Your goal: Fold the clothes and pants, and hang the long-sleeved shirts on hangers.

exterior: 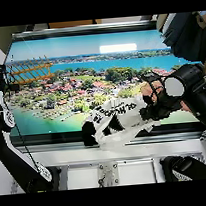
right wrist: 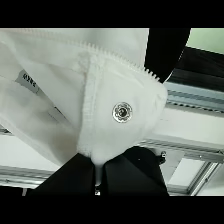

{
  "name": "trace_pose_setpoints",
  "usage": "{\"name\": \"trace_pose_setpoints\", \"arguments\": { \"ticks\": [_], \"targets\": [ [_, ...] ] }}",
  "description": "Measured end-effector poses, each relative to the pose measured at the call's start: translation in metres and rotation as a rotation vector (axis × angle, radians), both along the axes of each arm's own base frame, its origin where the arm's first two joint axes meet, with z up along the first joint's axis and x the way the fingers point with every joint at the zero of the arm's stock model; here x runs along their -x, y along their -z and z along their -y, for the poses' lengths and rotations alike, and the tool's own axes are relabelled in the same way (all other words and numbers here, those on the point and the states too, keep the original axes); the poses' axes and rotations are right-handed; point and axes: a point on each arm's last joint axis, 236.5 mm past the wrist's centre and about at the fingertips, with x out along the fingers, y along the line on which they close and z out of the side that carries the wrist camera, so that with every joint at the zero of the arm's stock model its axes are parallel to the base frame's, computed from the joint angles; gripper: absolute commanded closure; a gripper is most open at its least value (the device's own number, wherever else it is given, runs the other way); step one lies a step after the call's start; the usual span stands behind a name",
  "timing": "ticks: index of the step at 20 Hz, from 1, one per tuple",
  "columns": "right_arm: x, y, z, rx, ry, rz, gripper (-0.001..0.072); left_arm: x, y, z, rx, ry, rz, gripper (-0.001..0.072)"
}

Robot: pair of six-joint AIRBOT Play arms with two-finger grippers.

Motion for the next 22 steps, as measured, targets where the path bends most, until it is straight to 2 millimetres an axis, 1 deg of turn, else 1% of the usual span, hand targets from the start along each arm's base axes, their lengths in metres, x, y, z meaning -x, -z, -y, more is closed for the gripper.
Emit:
{"name": "trace_pose_setpoints", "arguments": {
  "ticks": [1,3,7,8,10,11,13,14,19,22],
  "targets": [
    [0.0,0.0,0.0,0.0,0.0,0.0,0.0694,0.002,0.008,-0.002,0.002,0.0,-0.013,-0.0004],
    [0.0,0.0,0.0,0.0,0.0,0.0,0.0693,0.002,0.014,-0.007,-0.007,0.007,-0.022,-0.0004],
    [0.0,0.0,0.0,0.0,0.0,0.0,0.0693,0.001,0.021,-0.011,-0.014,0.018,-0.023,-0.0003],
    [0.0,0.0,0.0,0.0,0.0,0.0,0.0693,0.001,0.022,-0.012,-0.014,0.019,-0.023,0.0027],
    [0.0,0.0,0.0,0.0,0.0,0.0,0.0693,0.0,0.024,-0.01,-0.008,0.021,-0.021,0.0346],
    [0.0,0.0,0.0,-0.001,0.0,0.0,0.0693,0.0,0.026,-0.01,-0.007,0.022,-0.023,0.0468],
    [0.0,0.0,0.0,0.0,0.0,0.0,0.0693,0.004,0.028,-0.01,-0.003,0.018,-0.036,0.0668],
    [0.0,0.0,0.0,0.0,0.0,0.0,0.0693,0.005,0.029,-0.01,0.002,0.015,-0.043,0.069],
    [0.0,0.0,0.0,0.0,0.0,0.0,0.0693,0.008,0.029,-0.007,0.007,0.01,-0.057,0.0691],
    [0.0,0.0,0.0,0.0,0.0,0.0,0.0693,0.012,0.024,-0.002,0.02,-0.002,-0.067,0.0692]
  ]
}}
